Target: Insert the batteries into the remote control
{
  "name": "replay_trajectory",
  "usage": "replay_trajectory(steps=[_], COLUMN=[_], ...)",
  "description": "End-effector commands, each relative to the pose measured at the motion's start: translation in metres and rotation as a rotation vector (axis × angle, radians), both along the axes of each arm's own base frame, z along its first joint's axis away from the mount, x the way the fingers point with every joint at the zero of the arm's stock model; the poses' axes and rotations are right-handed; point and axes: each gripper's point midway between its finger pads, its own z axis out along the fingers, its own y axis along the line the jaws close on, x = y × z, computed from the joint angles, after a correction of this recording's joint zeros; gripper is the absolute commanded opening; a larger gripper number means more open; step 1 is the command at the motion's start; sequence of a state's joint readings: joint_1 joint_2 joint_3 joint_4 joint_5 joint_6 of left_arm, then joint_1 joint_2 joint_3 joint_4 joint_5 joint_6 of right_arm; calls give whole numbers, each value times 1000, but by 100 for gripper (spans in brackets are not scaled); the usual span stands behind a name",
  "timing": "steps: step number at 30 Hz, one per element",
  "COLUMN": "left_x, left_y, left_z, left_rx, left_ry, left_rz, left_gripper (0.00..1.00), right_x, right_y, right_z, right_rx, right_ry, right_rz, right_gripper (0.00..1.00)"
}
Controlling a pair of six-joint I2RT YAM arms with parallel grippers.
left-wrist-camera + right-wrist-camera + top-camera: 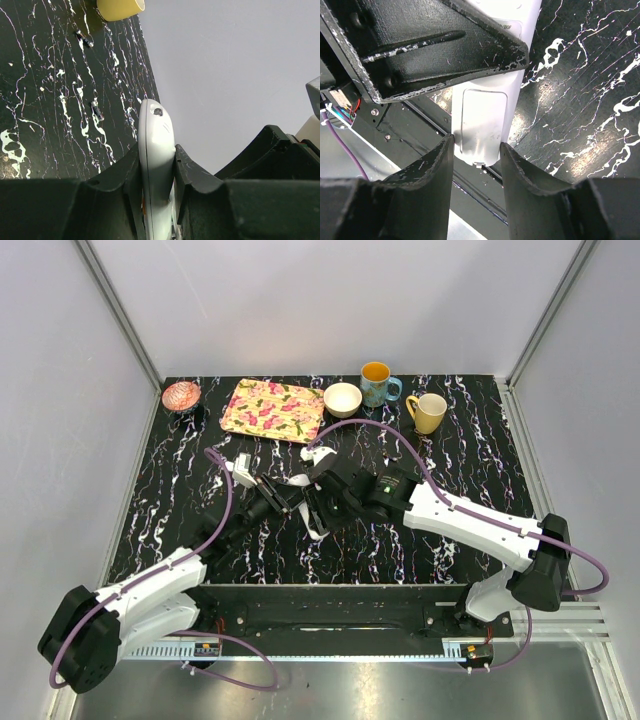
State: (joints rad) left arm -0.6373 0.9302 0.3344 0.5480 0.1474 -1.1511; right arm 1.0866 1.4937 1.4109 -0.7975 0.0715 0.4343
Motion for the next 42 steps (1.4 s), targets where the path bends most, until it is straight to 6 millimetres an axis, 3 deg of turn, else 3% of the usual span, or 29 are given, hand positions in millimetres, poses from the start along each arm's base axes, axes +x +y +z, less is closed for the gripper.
replay_trajectory(steps=[1, 2, 3, 6, 10, 15, 19, 22, 29, 32, 36, 42], left_x=[0, 0, 0, 0, 0, 0, 1, 1, 1, 1, 1, 2], left_y=[-1, -1, -1, 0, 0, 0, 0, 0, 0, 0, 0, -2], left_z=[41, 39, 40, 38, 35, 33, 30, 29, 29, 30, 30, 31], left_rx=[-84, -80, -82, -79, -75, -69, -62, -64, -65, -67, -67, -45], left_ry=[-103, -100, -103, -99, -97, -95, -91, -88, -87, -90, -90, -103], left_rz=[-10, -10, -9, -5, -4, -4, 1, -2, -2, -4, -4, -10], left_gripper=[0, 0, 0, 0, 0, 0, 0, 0, 0, 0, 0, 0], right_x=[2, 2, 2, 3, 4, 4, 4, 5, 3, 3, 4, 6], right_y=[2, 2, 2, 3, 4, 6, 6, 6, 5, 5, 4, 0], right_z=[7, 8, 10, 16, 18, 23, 31, 35, 30, 30, 28, 37], right_rx=[17, 21, 30, 48, 55, 69, 95, 103, 91, 91, 88, 107], right_ry=[-29, -32, -35, -44, -45, -51, -61, -66, -56, -56, -56, -80], right_rz=[-7, -9, -10, -12, -14, -14, -19, -22, -18, -16, -20, -38], right_gripper=[21, 28, 43, 60, 69, 65, 51, 47, 42, 42, 53, 60])
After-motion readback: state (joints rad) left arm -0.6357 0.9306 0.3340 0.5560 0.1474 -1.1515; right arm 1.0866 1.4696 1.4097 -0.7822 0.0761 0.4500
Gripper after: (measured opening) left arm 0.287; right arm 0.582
